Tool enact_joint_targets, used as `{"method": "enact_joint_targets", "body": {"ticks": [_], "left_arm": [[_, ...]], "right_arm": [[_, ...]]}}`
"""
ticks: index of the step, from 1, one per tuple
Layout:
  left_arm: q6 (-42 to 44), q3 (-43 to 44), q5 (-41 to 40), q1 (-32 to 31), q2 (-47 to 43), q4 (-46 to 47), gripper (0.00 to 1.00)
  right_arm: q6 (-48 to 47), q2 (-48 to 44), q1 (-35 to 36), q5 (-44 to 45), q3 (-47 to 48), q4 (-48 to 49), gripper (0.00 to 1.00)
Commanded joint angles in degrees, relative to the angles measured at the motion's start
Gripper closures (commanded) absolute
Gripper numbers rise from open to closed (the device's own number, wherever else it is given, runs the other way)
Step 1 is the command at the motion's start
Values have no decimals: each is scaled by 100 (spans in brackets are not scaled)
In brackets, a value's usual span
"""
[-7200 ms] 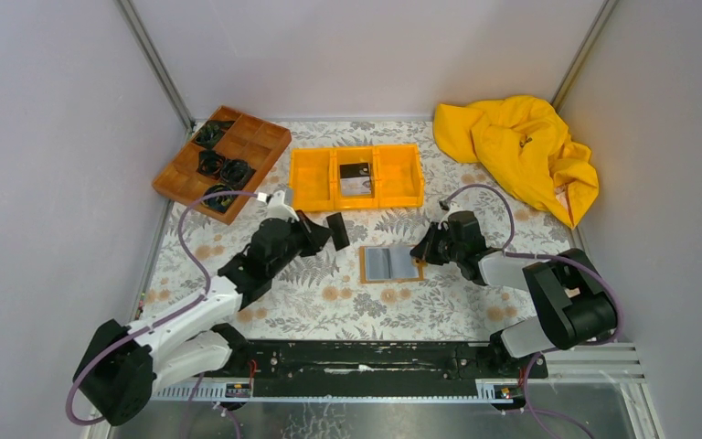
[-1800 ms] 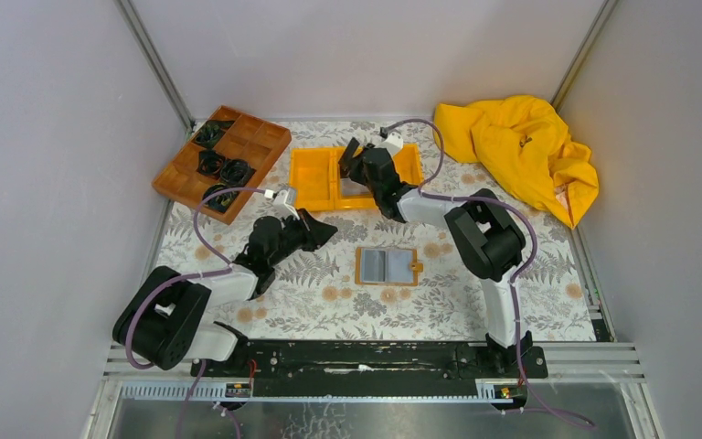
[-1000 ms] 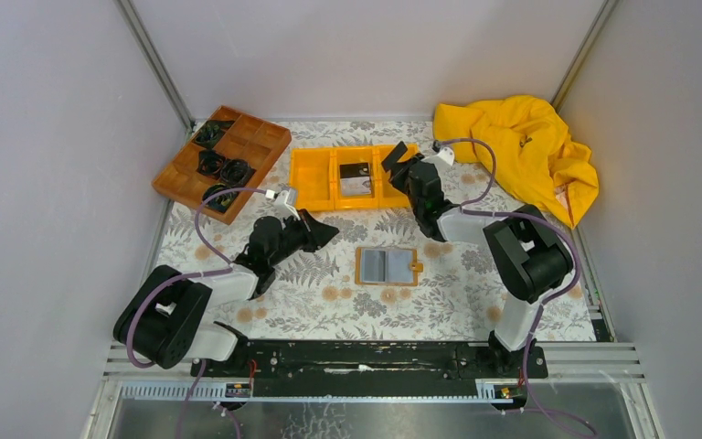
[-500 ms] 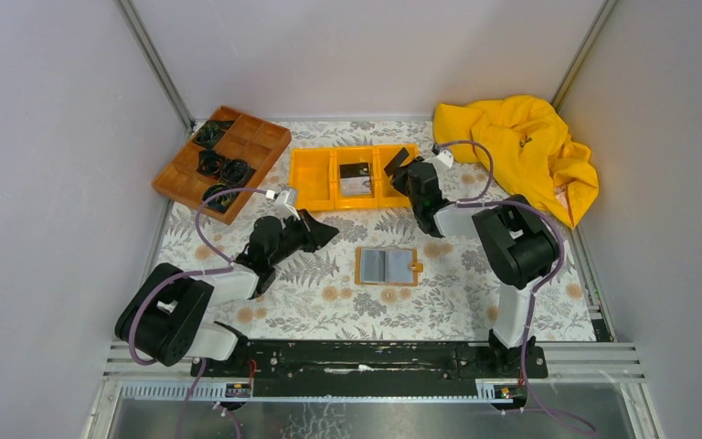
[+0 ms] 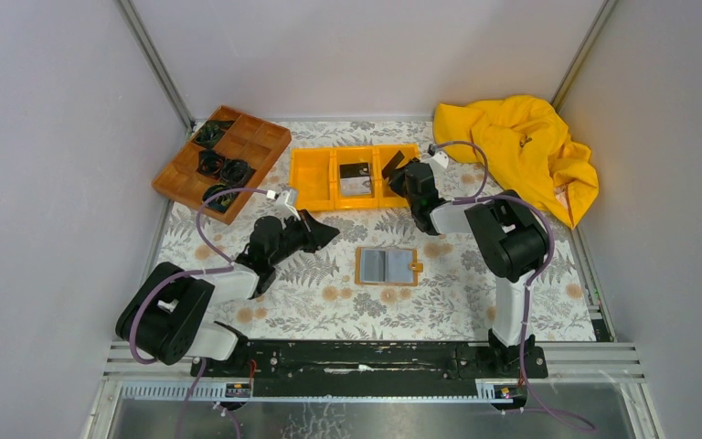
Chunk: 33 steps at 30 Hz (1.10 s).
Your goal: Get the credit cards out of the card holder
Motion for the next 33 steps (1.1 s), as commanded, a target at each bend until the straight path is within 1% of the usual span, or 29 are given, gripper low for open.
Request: {"method": "enact_joint_targets", "body": {"ticks": [1,2,3,8,11,16,20,22,25,26,28,31,33], "left_arm": [[-7,-21,78,67,43,348,83],[-14,-18,78,62,47,359,83],[-24,-25,92,70,63,369,83],[-51,-18,127,72,99,398,83],[-52,-19,135,72,107,414,83],[-82,-17,162,82,164,459,83],[-113,-17,218,80,209,512,83],[-113,-28,218,83,206,515,83],[-105,-26,221,88,198,518,83],[-104,-26,227,91,192,515,83],[-98,-30,220,95,185,509,83],[-83,6,238,89,164,472,82],[-62,5,169,87,134,421,80]], "right_arm": [[49,16,-13,-14,206,201,95],[27,6,-17,-23,208,183,88],[-2,6,-17,-41,202,177,84],[-80,-11,-16,-112,175,156,70],[-95,-54,-17,-109,84,218,68],[-163,-280,-13,-100,-149,362,67],[-243,-398,-21,36,-90,57,70],[-259,-469,-16,98,-75,-40,75],[-419,-711,-12,229,-229,-54,98],[-521,-791,-12,251,-290,-56,100],[-769,-1110,-17,333,-558,-41,100],[-1209,-1823,-17,364,-1013,-46,100],[-1410,-2454,1,335,-1341,-180,100]]}}
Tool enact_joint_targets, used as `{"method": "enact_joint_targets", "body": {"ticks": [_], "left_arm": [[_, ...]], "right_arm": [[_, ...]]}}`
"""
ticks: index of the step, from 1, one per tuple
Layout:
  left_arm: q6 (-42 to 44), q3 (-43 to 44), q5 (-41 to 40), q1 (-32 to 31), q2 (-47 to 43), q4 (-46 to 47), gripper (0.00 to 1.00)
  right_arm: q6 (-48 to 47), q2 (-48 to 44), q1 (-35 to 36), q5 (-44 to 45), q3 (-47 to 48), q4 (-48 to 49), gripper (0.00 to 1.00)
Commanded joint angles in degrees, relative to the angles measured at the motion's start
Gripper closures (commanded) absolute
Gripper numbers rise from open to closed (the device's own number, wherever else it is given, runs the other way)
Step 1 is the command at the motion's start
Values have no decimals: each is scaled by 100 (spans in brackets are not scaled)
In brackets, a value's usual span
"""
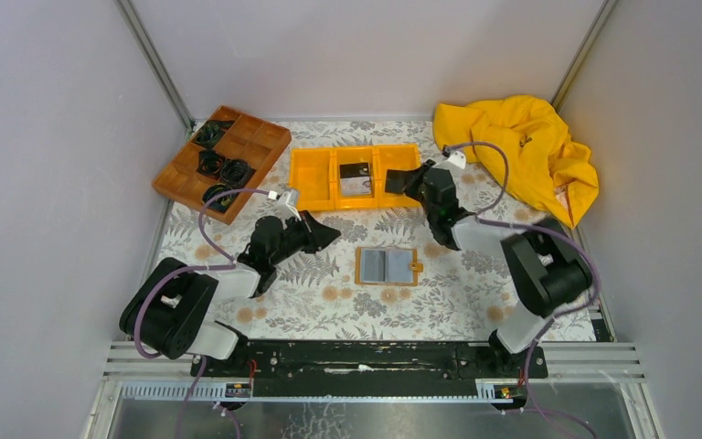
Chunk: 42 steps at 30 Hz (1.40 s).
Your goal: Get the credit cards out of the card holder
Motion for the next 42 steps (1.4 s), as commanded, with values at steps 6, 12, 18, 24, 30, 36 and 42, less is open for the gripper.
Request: {"method": "enact_joint_targets", "body": {"ticks": [6,12,18,24,30,36,42], "left_arm": [[921,276,-1668,-663,-933,-1225,51],[1142,360,-2636,-961,-1350,-1876,7],[888,365,-3557,-939,-1352,-2164,7],[378,530,-3584,-423,-1034,-2713,7],[320,619,-3400,-324,-762,-2575,8],[192,622,-3049,-196,-520,-2424,8],[83,604,-2783,-70,-391,-2320,8]], "right_arm": [[-1301,-2534,892,667,-1260,-839,89],[-1997,-2694,2429,1827,-1250,-2415,57],[-2466,-2210,3011,2202,-630,-3371,32],[-2751,-1869,3007,1634,-675,-3192,35],[-2740,-1785,3056,987,-1102,-2526,41],[-2906,-1555,3327,1072,-895,-2691,44],[-3150,-1164,3654,1254,-558,-2929,42]]}}
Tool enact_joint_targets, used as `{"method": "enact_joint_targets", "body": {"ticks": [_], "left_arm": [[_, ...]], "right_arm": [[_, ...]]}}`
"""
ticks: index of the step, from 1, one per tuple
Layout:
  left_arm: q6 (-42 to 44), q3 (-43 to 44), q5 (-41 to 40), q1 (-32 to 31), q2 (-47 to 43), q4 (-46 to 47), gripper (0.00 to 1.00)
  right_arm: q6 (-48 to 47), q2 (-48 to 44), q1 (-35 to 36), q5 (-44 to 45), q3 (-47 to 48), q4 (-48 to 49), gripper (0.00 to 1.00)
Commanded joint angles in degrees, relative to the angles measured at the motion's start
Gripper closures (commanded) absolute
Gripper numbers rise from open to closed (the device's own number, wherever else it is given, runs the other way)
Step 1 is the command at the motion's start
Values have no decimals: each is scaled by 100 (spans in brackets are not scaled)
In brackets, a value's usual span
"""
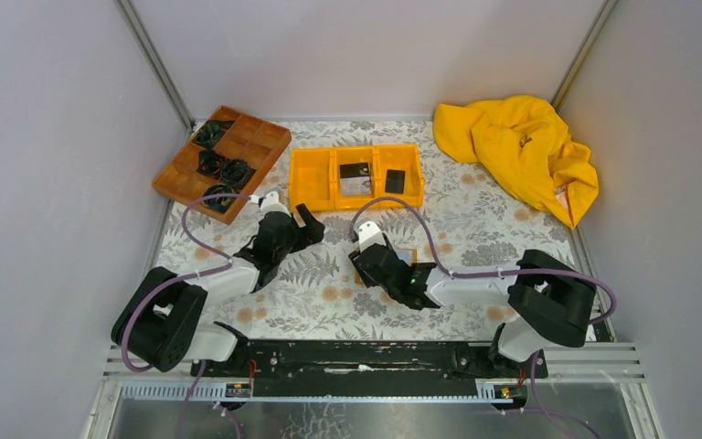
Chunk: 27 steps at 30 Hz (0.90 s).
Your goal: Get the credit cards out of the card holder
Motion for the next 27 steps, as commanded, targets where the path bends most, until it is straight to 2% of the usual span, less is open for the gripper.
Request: {"method": "enact_joint_targets", "body": {"ticks": [1,19,22,27], "left_arm": [[-137,109,226,110,60,260,8],[-157,82,492,231,93,361,9],[-148,74,506,244,86,360,9],[-140,82,544,246,92,369,9]], "right_arm": [[-254,196,187,72,378,-56,42],[-71,853,216,-117,815,-516,43],[55,984,215,10,930,-716,48],[227,1087,208,172,1047,-886,65]]}}
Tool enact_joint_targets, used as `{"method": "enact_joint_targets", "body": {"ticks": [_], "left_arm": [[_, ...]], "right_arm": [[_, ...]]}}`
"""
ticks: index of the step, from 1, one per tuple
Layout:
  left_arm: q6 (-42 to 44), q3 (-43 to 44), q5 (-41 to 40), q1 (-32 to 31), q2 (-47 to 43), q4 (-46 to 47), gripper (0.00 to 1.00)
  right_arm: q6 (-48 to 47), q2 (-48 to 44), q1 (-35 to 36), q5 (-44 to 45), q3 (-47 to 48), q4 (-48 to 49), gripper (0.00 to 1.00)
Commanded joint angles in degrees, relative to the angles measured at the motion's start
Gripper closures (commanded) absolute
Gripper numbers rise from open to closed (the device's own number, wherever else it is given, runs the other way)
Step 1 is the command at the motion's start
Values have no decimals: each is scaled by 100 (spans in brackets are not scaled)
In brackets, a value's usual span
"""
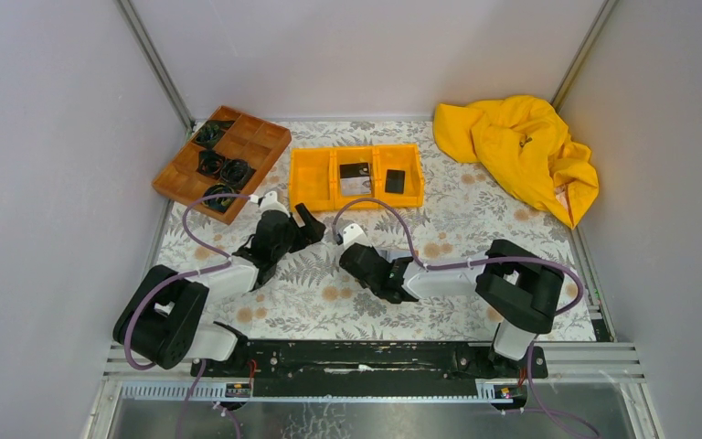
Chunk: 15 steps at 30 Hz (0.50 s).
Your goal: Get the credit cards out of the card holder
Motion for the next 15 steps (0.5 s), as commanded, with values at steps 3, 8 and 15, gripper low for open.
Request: {"method": "enact_joint_targets", "body": {"ticks": [3,8,15], "left_arm": [[-4,80,103,55,-6,312,9],[-4,86,134,64,0,324,9],[-4,84,179,65,18,343,9]], "right_arm": [[241,-35,44,224,137,-154,74],[268,-65,46,238,141,-163,91],[298,-271,29,368,-34,-18,100]]}}
